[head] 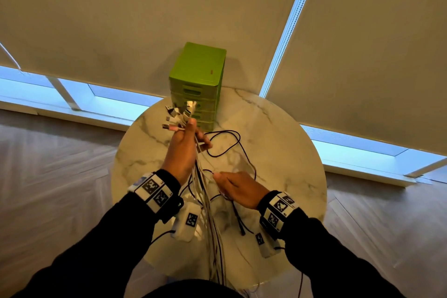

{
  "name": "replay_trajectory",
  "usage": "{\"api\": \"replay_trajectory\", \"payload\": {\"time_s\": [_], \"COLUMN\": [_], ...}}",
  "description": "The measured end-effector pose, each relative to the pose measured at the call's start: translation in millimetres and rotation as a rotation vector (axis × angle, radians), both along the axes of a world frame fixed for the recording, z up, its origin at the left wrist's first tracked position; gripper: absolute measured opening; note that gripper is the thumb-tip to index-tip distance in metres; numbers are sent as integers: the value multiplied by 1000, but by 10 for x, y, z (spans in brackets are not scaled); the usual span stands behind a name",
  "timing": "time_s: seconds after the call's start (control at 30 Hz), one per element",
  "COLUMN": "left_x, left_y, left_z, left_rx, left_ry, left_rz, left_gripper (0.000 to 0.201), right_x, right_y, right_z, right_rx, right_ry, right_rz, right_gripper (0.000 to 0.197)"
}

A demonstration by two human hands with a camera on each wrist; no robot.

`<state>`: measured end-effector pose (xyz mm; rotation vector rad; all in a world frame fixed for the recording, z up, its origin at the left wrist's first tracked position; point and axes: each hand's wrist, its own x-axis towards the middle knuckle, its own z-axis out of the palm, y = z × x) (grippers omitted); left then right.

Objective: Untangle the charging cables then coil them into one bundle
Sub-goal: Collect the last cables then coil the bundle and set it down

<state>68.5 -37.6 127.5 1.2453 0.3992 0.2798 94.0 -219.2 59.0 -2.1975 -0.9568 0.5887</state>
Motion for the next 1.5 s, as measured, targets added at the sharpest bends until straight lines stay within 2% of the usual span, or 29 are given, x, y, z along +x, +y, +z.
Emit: {"api": "replay_trajectory", "payload": {"time_s": [0.1,0.17,0.23,0.3,0.37,0.47,0.53,0.63,0.7,0.83,0.93,1.07,1.23,1.33,1.4,1.5], "left_x": [51,70,93,118,119,84,41,3,0,21,21,24,16,14,13,6], "left_y": [191,343,495,595,596,423,258,30,-83,-152,-125,23,145,204,270,430], "left_z": [132,197,259,307,309,226,143,53,42,76,56,16,97,106,106,154], "left_rx": [-71,-44,-35,-38,4,122,157,168,134,101,124,220,244,244,224,178], "left_ry": [-61,-81,-94,-102,-92,-57,-31,18,47,96,94,80,32,9,3,-23], "left_rz": [8,-3,10,19,5,-71,-126,-170,-182,-191,-186,-153,-139,-141,-129,-54], "left_gripper": [37,39,39,37,37,38,39,37,37,41,37,43,40,28,27,30], "right_x": [69,144,209,266,361,517,534,412,300,170,155,199,316,415,489,585], "right_y": [-271,-417,-547,-672,-732,-576,-350,1,176,331,308,152,-102,-164,-197,-352], "right_z": [-256,-340,-351,-340,-317,-150,95,434,543,580,572,424,3,-122,-158,-171], "right_rx": [-78,-84,-212,-305,-234,5,135,282,309,290,303,124,-9,-100,-251,-527], "right_ry": [38,-23,-86,-57,-38,-96,-121,-153,-153,-136,-58,27,98,-19,-139,-170], "right_rz": [-35,-52,-46,-95,-224,-438,-486,-374,-263,-79,-50,-32,-18,-29,18,34], "right_gripper": [48,42,44,44,42,38,33,29,24,17,16,39,35,35,35,40]}}
